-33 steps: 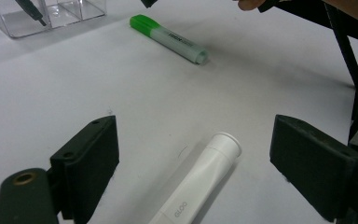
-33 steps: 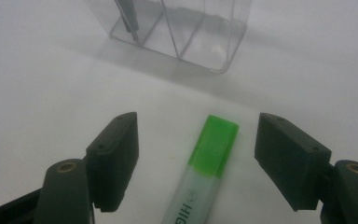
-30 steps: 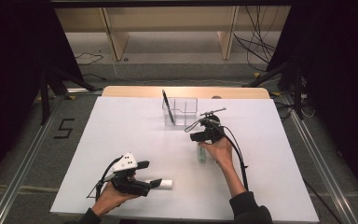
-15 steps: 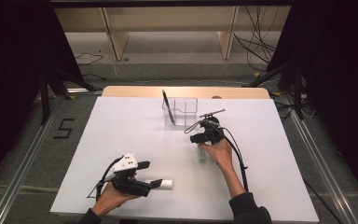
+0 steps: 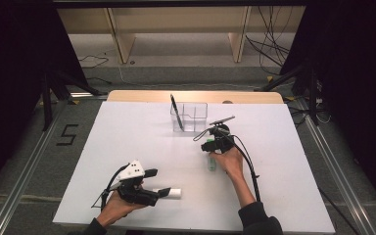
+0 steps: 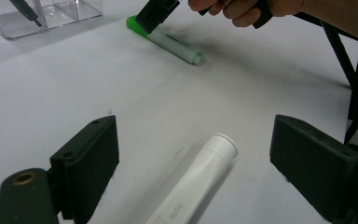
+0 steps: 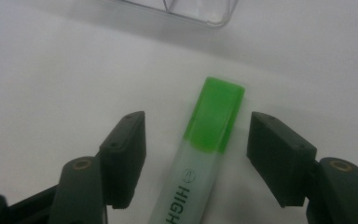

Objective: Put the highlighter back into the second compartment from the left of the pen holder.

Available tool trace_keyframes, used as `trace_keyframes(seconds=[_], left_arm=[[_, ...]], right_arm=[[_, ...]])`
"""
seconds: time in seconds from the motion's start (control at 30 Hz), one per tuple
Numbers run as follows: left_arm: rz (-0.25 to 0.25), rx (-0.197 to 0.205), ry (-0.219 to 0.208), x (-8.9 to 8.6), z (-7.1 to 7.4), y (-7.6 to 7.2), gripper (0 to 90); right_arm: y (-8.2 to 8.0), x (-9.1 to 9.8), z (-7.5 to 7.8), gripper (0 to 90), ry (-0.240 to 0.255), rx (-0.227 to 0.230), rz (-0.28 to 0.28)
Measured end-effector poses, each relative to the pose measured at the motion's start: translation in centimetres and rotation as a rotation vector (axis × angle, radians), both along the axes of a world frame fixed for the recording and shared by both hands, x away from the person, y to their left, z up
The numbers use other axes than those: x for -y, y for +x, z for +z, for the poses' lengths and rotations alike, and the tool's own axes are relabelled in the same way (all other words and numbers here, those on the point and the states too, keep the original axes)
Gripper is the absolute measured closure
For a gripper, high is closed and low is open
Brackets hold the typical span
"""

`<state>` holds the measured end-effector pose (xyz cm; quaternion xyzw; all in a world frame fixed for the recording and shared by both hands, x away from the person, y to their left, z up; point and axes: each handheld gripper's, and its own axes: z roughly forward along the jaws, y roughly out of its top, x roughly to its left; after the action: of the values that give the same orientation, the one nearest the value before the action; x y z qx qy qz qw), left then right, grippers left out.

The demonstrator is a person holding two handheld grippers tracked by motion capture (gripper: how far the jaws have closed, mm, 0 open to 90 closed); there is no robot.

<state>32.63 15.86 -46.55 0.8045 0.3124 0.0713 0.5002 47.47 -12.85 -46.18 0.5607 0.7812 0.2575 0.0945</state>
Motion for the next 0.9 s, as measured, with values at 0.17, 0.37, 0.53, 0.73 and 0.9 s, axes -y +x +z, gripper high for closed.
trace_keyframes(seconds=[0.17,0.37,0.53,0.73,0.9], left_arm=[[-0.005,0.002,0.002,0.1,0.0,-0.1,15.2],[-0.013,0.006,0.006,0.2,0.0,-0.3,15.2],[-0.018,0.007,0.011,0.3,0.0,-0.3,15.2],[-0.016,0.006,0.011,0.3,-0.1,-0.3,15.2],[-0.016,0.006,0.01,0.3,0.0,-0.3,15.2]], right_arm=[[0.1,-0.6,-0.5,43.4,-0.008,-0.011,-0.001],[0.0,-0.8,-0.7,49.0,-0.048,-0.01,-0.016],[-0.1,-1.0,-0.7,53.5,-0.069,-0.003,-0.039],[-0.1,-1.1,-0.8,57.6,-0.097,0.011,-0.038],[-0.2,-1.3,-0.8,58.3,-0.108,0.015,-0.043]])
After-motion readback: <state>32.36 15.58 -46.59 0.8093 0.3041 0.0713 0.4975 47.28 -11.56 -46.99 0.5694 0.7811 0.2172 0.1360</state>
